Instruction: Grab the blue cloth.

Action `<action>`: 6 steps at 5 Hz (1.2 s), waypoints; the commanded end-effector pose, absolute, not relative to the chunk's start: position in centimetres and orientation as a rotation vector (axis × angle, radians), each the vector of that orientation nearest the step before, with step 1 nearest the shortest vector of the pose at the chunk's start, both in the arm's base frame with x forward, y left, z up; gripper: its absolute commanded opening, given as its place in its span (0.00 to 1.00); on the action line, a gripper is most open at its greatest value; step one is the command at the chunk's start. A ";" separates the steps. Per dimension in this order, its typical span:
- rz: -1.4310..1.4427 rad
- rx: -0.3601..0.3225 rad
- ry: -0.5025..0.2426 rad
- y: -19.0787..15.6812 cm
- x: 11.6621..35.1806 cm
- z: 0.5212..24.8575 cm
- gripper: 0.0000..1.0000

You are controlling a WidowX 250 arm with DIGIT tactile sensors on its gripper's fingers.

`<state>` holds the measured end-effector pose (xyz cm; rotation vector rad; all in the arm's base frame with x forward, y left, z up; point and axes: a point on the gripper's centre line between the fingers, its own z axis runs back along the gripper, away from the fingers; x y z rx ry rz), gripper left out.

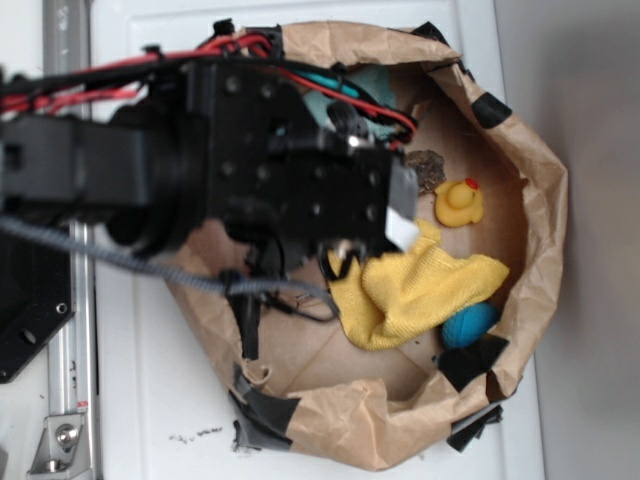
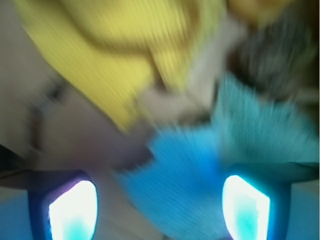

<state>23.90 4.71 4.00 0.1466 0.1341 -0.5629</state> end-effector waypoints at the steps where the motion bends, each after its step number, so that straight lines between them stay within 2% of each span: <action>1: -0.568 0.182 0.150 6.8 24.4 3.7 1.00; 2: -0.559 0.210 0.161 7.7 23.7 3.3 0.92; 3: -0.539 0.216 0.153 8.3 23.7 3.6 0.00; 6: -0.525 0.219 0.080 7.9 25.9 4.7 0.00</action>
